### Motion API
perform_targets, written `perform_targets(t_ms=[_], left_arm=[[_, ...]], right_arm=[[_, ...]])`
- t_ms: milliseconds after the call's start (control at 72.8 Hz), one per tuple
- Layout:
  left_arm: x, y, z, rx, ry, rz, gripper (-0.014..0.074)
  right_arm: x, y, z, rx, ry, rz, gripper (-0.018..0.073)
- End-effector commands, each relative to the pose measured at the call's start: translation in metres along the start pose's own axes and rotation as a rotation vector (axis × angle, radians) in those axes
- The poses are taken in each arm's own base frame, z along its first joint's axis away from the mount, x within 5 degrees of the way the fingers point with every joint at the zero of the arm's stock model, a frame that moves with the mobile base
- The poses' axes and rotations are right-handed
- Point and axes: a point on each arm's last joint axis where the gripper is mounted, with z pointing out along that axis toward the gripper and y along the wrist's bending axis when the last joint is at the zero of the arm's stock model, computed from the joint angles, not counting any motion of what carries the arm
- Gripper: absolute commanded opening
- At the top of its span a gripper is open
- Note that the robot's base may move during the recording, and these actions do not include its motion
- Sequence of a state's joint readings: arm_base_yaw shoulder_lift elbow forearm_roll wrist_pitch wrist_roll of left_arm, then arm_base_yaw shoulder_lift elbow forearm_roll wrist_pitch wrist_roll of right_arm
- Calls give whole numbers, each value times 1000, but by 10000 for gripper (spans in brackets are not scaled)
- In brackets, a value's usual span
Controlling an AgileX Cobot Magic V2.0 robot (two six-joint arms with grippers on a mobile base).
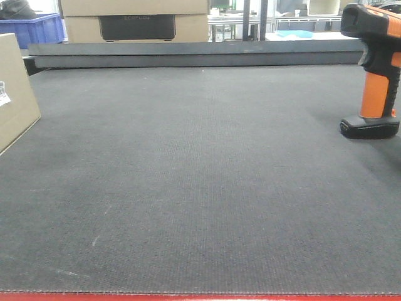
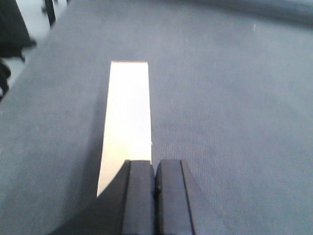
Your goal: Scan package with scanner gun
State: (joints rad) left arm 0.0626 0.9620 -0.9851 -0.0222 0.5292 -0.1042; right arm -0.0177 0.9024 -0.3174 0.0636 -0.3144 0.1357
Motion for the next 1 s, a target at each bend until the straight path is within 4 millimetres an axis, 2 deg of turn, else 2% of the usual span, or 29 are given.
perform_targets(t_ms=[0,27,165,275,344,454,563,756,989], left_arm=[[10,0,-11,33,-176,-27,-111],[16,1,-15,37,-205,-30,-111],[49,6,-31,43,-327,-22,-111],[79,9,-35,34,-268,-12,-111],[90,10,-40,36,-228,-28,-111],[98,11,-49,44,-251,-43,-111],[108,13,-55,41,-383,9,-111],[138,17,-65,48,-450,9,-111],[142,17,-87,62,-563,10,-111]], right_arm=[[3,0,-9,2,56,-6,-139],[3,0,-12,3,67,-6,-168],[-2,1,-30,-4,66,-5,-167],[-8,3,-50,-18,15,-4,-167],[-11,3,-61,-25,-15,-4,-167],[-17,4,-78,-40,-83,-4,-167],[-18,4,-95,-53,-132,-4,-167],[-13,3,-113,-58,-126,-5,-167],[-15,4,-124,-71,-187,-3,-167]])
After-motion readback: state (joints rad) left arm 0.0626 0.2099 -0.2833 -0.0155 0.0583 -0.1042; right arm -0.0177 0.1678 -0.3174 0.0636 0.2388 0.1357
